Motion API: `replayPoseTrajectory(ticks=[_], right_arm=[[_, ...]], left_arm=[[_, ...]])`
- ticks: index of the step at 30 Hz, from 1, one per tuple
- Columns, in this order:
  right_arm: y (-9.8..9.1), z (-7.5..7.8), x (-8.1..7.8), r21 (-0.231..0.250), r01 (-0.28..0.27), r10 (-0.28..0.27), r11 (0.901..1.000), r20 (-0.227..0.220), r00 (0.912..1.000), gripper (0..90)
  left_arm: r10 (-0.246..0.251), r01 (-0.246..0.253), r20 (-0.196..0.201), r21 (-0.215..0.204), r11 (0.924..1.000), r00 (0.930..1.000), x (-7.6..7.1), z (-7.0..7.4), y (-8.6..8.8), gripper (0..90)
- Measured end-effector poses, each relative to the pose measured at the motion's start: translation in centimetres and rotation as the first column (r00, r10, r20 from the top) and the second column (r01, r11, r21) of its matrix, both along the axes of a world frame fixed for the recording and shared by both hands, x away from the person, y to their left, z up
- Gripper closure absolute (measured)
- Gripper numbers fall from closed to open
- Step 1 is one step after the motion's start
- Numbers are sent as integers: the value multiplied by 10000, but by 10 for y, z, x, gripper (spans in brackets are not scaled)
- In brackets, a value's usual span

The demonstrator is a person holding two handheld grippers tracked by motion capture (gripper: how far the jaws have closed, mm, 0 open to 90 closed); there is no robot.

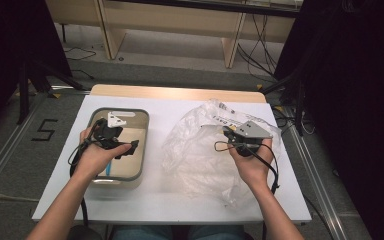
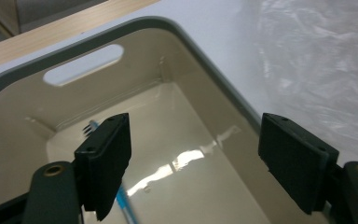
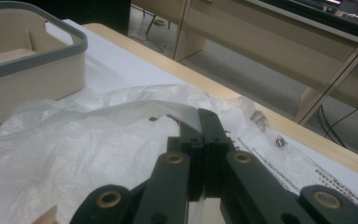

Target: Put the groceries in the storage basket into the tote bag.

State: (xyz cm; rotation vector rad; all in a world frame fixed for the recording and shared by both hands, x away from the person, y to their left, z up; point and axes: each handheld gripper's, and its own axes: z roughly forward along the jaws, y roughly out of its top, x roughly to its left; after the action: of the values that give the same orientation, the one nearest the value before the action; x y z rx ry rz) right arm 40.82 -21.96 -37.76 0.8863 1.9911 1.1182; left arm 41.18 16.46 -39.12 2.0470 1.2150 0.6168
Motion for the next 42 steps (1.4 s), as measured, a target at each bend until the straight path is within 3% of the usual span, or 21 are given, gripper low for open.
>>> replayPoseTrajectory(ticks=[7,12,17,22,27,34,42], right_arm=[[0,0,0,16,-1,1,10000,-9,10000,900],[0,0,0,5,8,-8,10000,-38,10000,900],[1,-1,0,26,-1,1,10000,-59,10000,900],[2,-1,0,-11,-48,48,10000,-76,10000,900],[2,-2,0,4,-55,55,10000,-84,9999,900],[1,-2,0,13,-38,38,10000,-73,10000,900],[2,-2,0,-34,-80,80,10000,-65,9999,900]], left_arm=[[1124,-1114,-539,204,9936,9922,14,-10,15,268],[1354,-1334,-945,271,9907,9863,20,-18,20,273],[1464,-1387,-1564,590,9886,9768,29,-27,22,273],[1511,-1243,-2464,1209,9848,9573,41,-35,19,269],[1702,-1345,-3157,1316,9821,9335,53,-43,18,273],[2049,-1616,-3702,1448,9762,9061,63,-53,22,293],[2370,-1911,-3991,1519,9698,8857,69,-59,29,330]])
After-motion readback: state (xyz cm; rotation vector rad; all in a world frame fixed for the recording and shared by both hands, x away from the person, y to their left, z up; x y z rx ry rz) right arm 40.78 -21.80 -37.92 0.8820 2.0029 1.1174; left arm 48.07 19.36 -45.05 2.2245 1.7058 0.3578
